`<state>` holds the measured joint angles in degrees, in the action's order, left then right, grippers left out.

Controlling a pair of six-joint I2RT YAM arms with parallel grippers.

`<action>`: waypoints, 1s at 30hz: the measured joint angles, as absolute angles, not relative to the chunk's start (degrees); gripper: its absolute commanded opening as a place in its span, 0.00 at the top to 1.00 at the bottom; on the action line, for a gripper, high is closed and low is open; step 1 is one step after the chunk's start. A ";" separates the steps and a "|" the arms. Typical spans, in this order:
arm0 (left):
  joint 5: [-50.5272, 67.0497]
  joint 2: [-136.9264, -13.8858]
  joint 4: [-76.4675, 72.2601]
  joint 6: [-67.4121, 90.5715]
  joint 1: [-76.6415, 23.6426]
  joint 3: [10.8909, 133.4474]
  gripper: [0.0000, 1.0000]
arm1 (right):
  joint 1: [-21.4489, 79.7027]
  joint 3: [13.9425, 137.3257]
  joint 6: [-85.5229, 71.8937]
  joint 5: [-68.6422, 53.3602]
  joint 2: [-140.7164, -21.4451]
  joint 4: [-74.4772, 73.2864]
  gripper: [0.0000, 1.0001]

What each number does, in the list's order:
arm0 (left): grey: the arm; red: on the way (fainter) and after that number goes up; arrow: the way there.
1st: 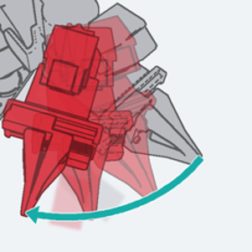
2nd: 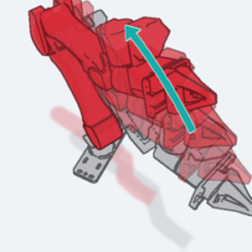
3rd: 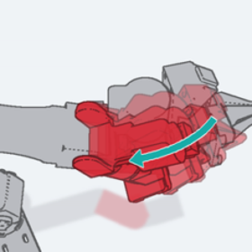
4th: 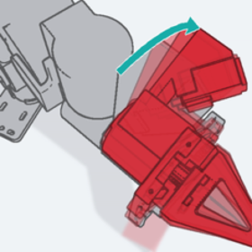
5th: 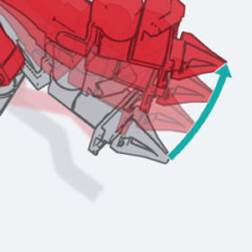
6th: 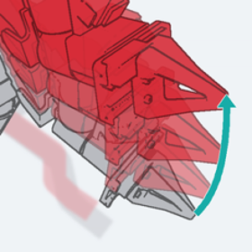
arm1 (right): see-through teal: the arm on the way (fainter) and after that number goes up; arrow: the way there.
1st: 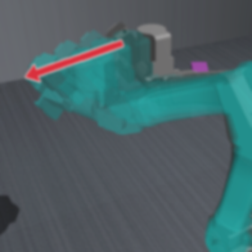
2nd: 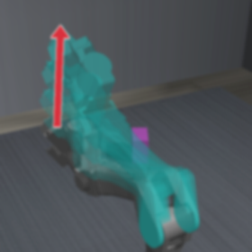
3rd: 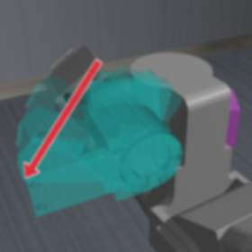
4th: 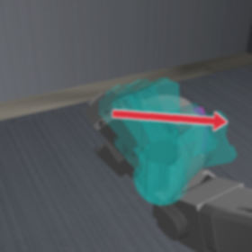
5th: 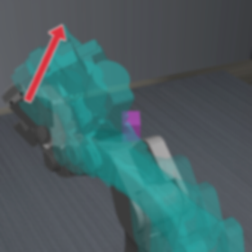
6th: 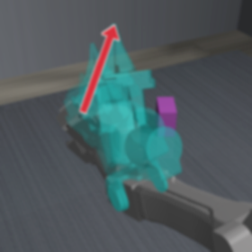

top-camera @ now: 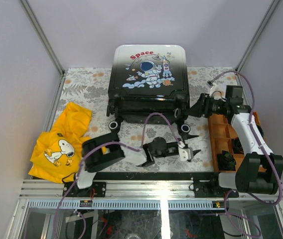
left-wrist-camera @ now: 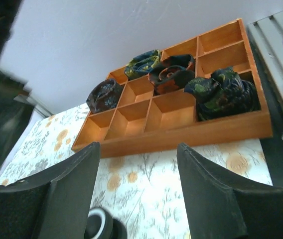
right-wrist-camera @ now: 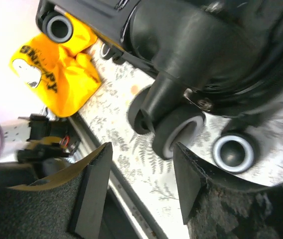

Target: Pack the luggage

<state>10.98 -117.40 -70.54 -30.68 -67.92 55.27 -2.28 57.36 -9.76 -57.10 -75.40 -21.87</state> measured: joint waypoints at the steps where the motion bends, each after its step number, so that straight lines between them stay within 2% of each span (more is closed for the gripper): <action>1: 11.99 -114.72 -69.36 -30.37 -67.55 52.93 0.37 | -4.03 57.43 -8.45 -57.82 -75.11 -22.24 0.38; 6: 15.79 -99.92 -59.51 -27.18 -64.31 44.99 0.37 | -11.46 55.53 1.04 -57.91 -72.60 -22.35 0.34; 10: 17.76 -89.76 -51.59 -23.92 -60.97 42.61 0.37 | -11.57 47.03 4.86 -56.36 -68.90 -16.29 0.33; 15: 17.78 -84.68 -41.30 -17.39 -52.93 44.21 0.39 | -10.96 41.50 3.90 -55.09 -70.91 -9.47 0.35; 21: 16.08 -84.25 -31.86 -15.90 -46.28 44.99 0.39 | -8.95 41.52 0.69 -56.16 -73.80 -4.27 0.21; 26: 15.25 -84.20 -28.53 -15.94 -44.88 44.97 0.39 | -4.12 41.76 -3.88 -57.84 -71.50 -4.73 0.00; 30: 14.72 -83.09 -27.35 -15.94 -44.82 44.38 0.38 | -0.43 42.24 -7.64 -51.72 -65.49 -7.53 0.01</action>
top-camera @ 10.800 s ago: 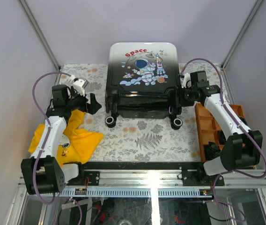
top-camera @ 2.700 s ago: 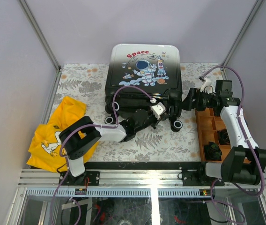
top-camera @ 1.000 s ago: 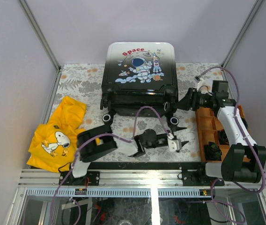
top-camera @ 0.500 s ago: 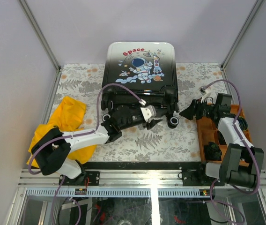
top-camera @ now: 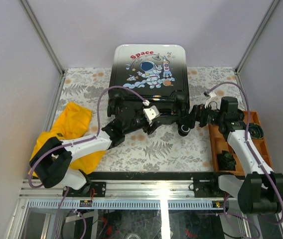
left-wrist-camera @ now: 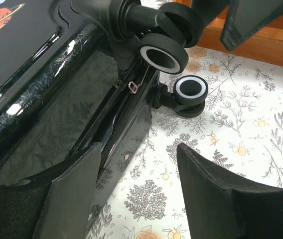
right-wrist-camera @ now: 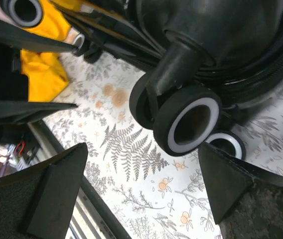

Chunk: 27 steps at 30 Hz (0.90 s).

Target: Pack the luggage

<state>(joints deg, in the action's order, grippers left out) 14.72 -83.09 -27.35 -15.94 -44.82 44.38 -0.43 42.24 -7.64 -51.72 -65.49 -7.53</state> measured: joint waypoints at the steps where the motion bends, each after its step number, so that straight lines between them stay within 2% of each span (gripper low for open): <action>1: 14.57 -82.56 -27.20 -15.94 -44.82 44.01 0.38 | 0.56 42.54 -8.67 -48.88 -64.01 -8.34 0.01; 11: 11.57 -78.85 -26.02 -15.70 -44.58 42.09 0.36 | 11.44 50.15 -11.99 -27.81 -66.43 -16.86 0.01; 12: 11.25 -78.50 -25.98 -15.64 -44.58 42.02 0.36 | 12.67 50.85 -11.97 -26.11 -67.42 -17.54 0.04; 14: 10.55 -77.78 -25.82 -15.46 -44.58 41.87 0.36 | 14.39 52.10 -11.97 -23.66 -69.65 -18.24 0.17; 21: 8.86 -74.54 -24.71 -15.00 -44.56 40.73 0.36 | 16.67 56.51 -13.39 -18.50 -75.24 -21.80 0.90; 22: 8.67 -74.13 -24.60 -15.00 -44.51 40.42 0.36 | 16.69 57.23 -13.41 -18.46 -75.22 -22.68 0.98; 27: 8.40 -73.14 -23.33 -15.00 -43.79 39.44 0.36 | 16.78 59.83 -13.54 -18.33 -73.52 -25.82 1.00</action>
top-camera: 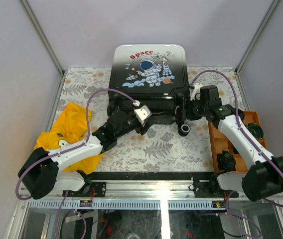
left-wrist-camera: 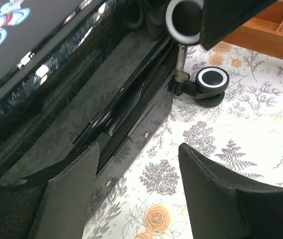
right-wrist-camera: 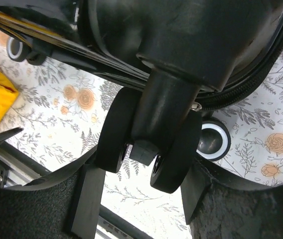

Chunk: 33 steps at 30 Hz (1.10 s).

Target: Pack the luggage

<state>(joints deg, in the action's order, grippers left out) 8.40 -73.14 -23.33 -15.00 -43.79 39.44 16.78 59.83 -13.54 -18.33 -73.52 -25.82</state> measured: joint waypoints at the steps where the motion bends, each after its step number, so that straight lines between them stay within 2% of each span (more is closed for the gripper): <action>1: 8.36 -73.06 -23.11 -14.98 -43.66 39.33 0.36 | 16.84 59.99 -13.72 -18.39 -72.55 -25.98 1.00; 6: 8.34 -72.86 -23.07 -14.83 -43.22 38.83 0.36 | 16.82 57.58 -13.41 -17.10 -67.53 -25.17 0.99; 10: 8.36 -72.88 -22.85 -14.83 -42.94 38.70 0.36 | 16.53 54.33 -11.92 -16.80 -68.64 -19.97 0.91; 13: 8.47 -72.88 -22.44 -14.85 -42.78 38.70 0.36 | 16.38 54.08 -10.81 -16.27 -70.67 -19.88 0.76; 16: 8.60 -72.88 -22.24 -14.87 -42.24 38.70 0.36 | 16.38 54.08 -9.45 -16.14 -70.96 -19.79 0.49; 20: 9.04 -72.88 -22.20 -14.87 -41.93 38.70 0.36 | 16.32 53.04 -7.49 -16.49 -68.34 -18.81 0.27; 23: 10.00 -72.95 -22.15 -15.22 -41.93 38.74 0.35 | 15.51 51.03 -5.58 -18.72 -64.16 -17.74 0.15; 29: 12.84 -73.49 -21.26 -17.04 -41.95 40.29 0.33 | 9.06 50.46 -3.49 -24.84 -56.34 -20.14 0.13; 33: 13.67 -73.52 -20.99 -17.72 -41.93 41.58 0.32 | 0.14 47.44 -5.08 -29.58 -56.45 -19.79 0.17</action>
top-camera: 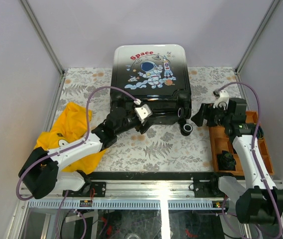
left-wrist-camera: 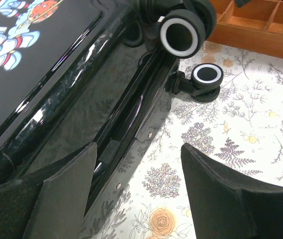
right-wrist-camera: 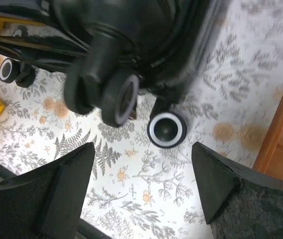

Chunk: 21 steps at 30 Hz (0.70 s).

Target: Pack the luggage

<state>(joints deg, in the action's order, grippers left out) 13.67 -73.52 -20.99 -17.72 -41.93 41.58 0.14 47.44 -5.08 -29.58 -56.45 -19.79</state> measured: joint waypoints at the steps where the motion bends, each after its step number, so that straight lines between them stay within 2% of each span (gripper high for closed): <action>1: 14.15 -73.52 -20.91 -18.11 -41.93 41.76 0.31 | -1.43 46.50 -5.48 -30.46 -56.88 -19.84 0.19; 6: 18.96 -75.72 -15.68 -22.68 -41.93 47.24 0.31 | -5.96 44.29 -6.66 -36.69 -60.16 -19.92 0.20; 12: 21.89 -77.95 -13.41 -23.24 -41.36 52.75 0.28 | -5.82 43.99 -10.61 -41.54 -60.64 -14.20 0.11; 16: 20.03 -77.45 -8.86 -19.66 -38.48 53.89 0.22 | -3.55 47.07 -13.58 -41.08 -63.83 -14.04 0.09; 21: 13.98 -72.99 4.54 -13.63 -30.87 60.49 0.20 | 0.89 51.53 -14.17 -37.65 -65.73 -15.84 0.09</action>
